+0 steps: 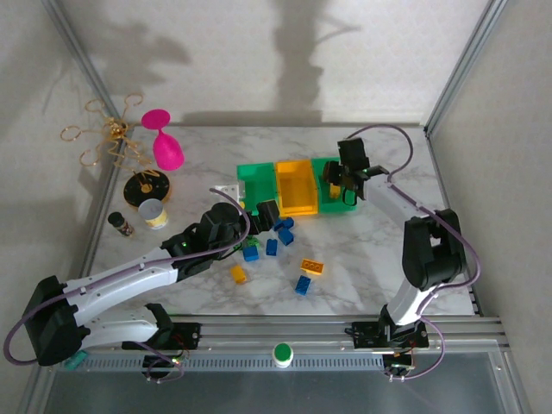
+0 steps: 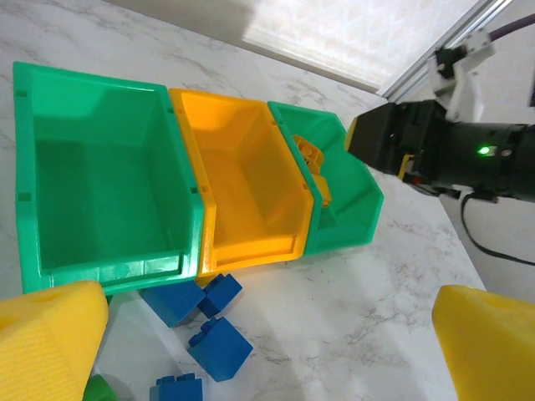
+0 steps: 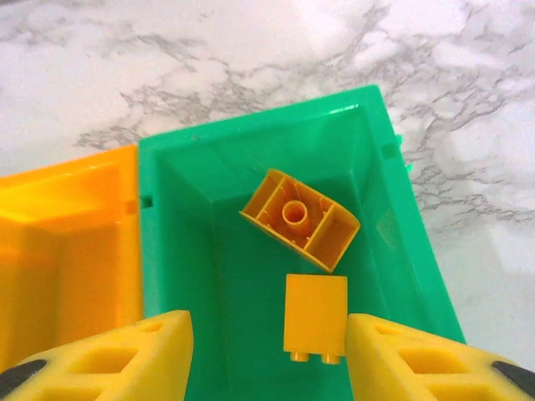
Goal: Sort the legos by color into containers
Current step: Pick up the lego from the bottom-center of the table.
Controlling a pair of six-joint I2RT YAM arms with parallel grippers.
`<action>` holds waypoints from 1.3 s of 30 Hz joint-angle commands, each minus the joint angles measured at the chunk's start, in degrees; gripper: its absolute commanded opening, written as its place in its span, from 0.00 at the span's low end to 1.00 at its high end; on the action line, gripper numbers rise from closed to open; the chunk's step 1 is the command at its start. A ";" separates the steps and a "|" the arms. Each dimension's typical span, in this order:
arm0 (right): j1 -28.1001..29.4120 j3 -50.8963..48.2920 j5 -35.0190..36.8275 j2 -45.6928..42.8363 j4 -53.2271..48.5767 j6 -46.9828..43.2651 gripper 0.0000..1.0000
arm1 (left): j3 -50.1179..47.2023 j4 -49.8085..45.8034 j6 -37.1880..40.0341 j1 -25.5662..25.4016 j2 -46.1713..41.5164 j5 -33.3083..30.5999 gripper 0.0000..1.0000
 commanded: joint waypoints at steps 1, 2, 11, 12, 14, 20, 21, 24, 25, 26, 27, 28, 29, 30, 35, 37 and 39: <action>-0.10 -1.37 -1.68 -4.37 -2.72 1.34 0.51 | 0.85 -1.51 -0.13 0.32 -2.11 0.16 0.99; 0.06 -2.47 -2.10 -5.80 -2.97 1.87 0.51 | 0.52 -1.68 -0.39 0.28 -2.65 0.39 1.00; 6.91 -11.56 1.75 -17.05 -9.14 6.14 0.54 | -3.06 -4.88 -2.42 0.19 -7.51 3.61 0.99; 7.95 -12.37 2.12 -18.16 -10.22 6.86 0.54 | -3.21 -5.56 -2.51 0.07 -8.17 3.83 0.99; 10.35 -13.91 2.78 -20.27 -11.92 7.88 0.56 | -3.62 -6.67 -2.68 -0.05 -9.39 4.19 1.00; 17.21 -19.42 3.82 -25.43 -17.17 13.86 0.59 | -7.13 -6.69 -6.07 -1.08 -13.01 6.00 0.99; 18.34 -20.19 3.93 -25.82 -17.84 15.10 0.59 | -7.85 -6.32 -6.89 -1.33 -13.45 6.18 0.99; 23.35 -22.96 4.02 -26.88 -18.39 17.76 0.60 | -9.89 -4.97 -8.84 -2.54 -14.06 6.34 0.99; 24.85 -23.92 4.24 -27.18 -18.54 18.75 0.61 | -10.23 -4.85 -9.26 -3.06 -14.10 6.08 0.99; 26.01 -24.79 4.29 -27.44 -18.76 19.67 0.62 | -10.43 -4.93 -9.61 -3.51 -13.91 5.61 0.99; 26.88 -25.42 4.37 -27.55 -19.10 20.45 0.63 | -10.54 -5.10 -9.84 -3.95 -13.81 5.28 0.99; 27.82 -26.13 4.58 -27.66 -19.64 21.56 0.64 | -10.61 -5.11 -10.06 -4.34 -13.61 5.01 0.99; 28.59 -26.74 4.64 -27.79 -19.79 22.44 0.65 | -10.60 -5.12 -10.06 -4.70 -13.43 4.79 0.99; 29.53 -27.66 4.32 -27.82 -19.57 23.33 0.66 | -10.54 -5.21 -10.10 -5.05 -13.19 4.43 0.99; 32.50 -32.14 2.88 -27.31 -17.00 26.26 0.69 | -10.53 -5.57 -10.18 -5.64 -12.23 2.64 0.99; 33.41 -33.52 2.27 -26.67 -15.57 26.85 0.70 | -10.43 -5.81 -10.13 -5.62 -11.81 2.32 0.99; 34.06 -34.12 2.63 -25.46 -15.31 27.43 0.70 | -10.34 -5.97 -10.08 -5.62 -11.63 2.02 0.99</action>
